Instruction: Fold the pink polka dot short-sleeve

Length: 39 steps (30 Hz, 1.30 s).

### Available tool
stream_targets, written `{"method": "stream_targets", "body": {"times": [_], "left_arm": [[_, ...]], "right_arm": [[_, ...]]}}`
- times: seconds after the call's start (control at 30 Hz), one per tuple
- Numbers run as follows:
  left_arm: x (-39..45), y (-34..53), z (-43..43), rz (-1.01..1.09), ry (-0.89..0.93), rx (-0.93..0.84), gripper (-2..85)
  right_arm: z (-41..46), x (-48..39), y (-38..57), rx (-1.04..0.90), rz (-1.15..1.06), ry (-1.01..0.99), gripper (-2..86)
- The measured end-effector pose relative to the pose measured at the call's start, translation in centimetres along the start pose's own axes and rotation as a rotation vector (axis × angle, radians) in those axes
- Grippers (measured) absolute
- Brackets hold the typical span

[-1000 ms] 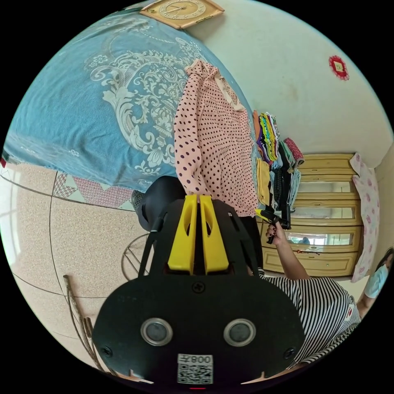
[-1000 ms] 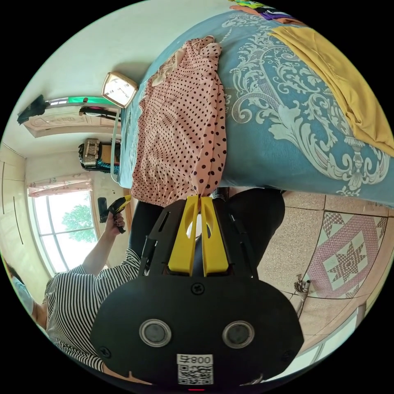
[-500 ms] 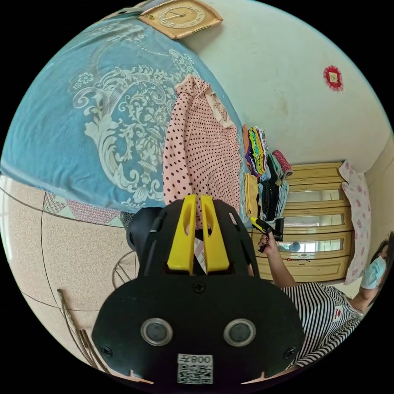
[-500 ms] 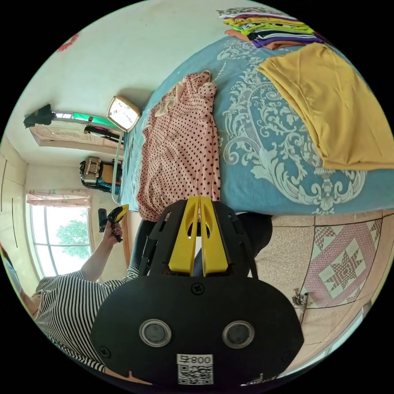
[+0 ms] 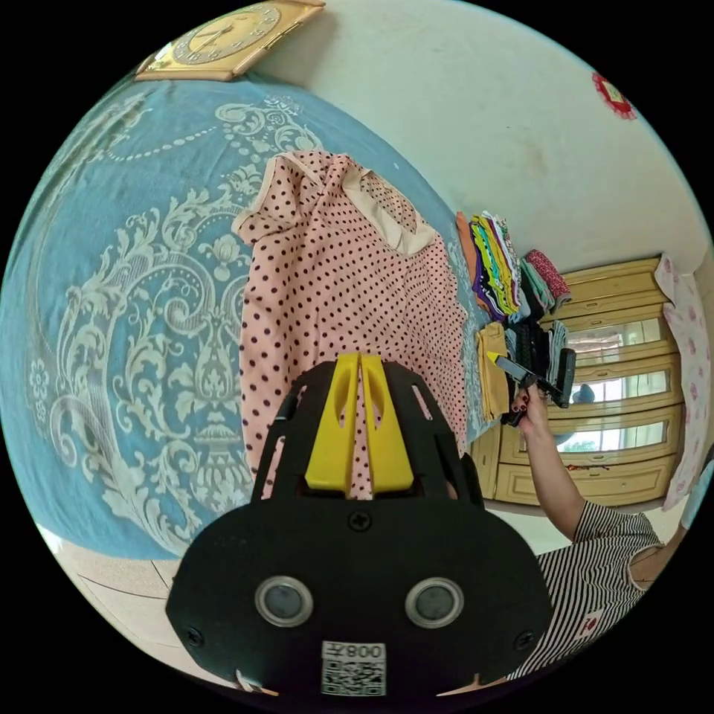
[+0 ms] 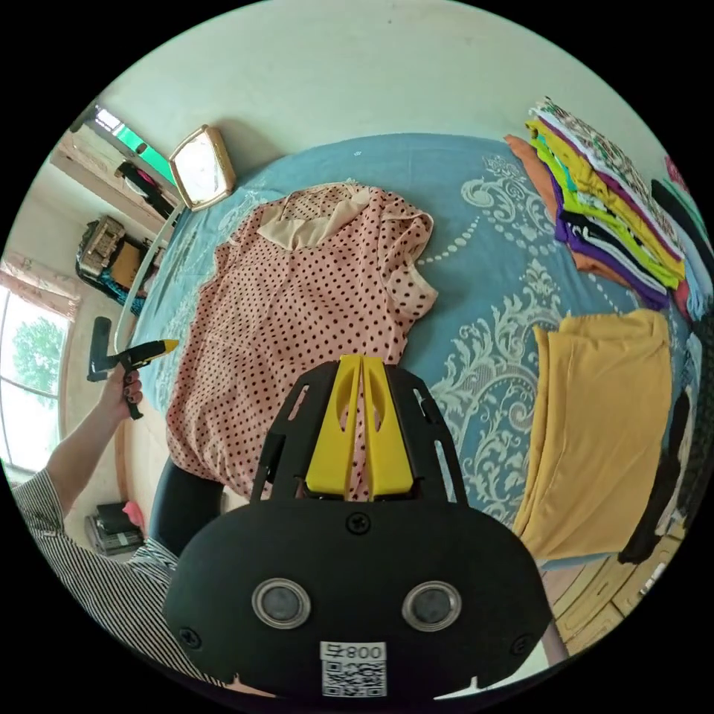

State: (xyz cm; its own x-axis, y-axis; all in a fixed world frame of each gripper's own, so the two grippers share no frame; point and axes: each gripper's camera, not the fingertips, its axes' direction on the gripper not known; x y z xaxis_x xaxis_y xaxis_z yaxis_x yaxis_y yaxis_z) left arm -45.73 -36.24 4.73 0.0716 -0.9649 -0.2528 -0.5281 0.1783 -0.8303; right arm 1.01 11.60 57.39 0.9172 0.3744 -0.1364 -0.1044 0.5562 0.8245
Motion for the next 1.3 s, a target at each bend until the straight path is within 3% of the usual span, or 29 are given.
{"method": "stream_targets", "body": {"times": [0.27,0.37,0.53,0.77,0.97,1.3], "left_arm": [[-1.0,-11.3,6.2,0.01,-0.249,0.019,0.2],[-2.1,-13.8,8.4,-0.005,-0.329,0.007,0.2],[-3.0,-16.7,10.1,-0.001,-0.324,0.066,0.2],[-3.0,-20.7,12.8,0.014,-0.365,0.068,0.2],[-1.2,-20.8,13.4,0.111,-0.241,0.156,0.3],[-0.4,-27.7,16.9,0.153,-0.24,0.191,0.3]], "right_arm": [[6.9,-3.9,-7.8,-0.108,-0.112,0.208,-0.1],[7.8,-5.4,-8.0,-0.057,-0.167,0.282,-0.2],[8.3,-7.4,-8.0,0.004,-0.278,0.397,-0.2],[7.2,-1.5,-11.9,0.011,-0.038,0.106,-0.1],[5.6,-0.6,-11.5,0.056,-0.015,0.035,0.0],[4.9,-1.2,-18.1,0.179,-0.033,0.014,0.1]]}}
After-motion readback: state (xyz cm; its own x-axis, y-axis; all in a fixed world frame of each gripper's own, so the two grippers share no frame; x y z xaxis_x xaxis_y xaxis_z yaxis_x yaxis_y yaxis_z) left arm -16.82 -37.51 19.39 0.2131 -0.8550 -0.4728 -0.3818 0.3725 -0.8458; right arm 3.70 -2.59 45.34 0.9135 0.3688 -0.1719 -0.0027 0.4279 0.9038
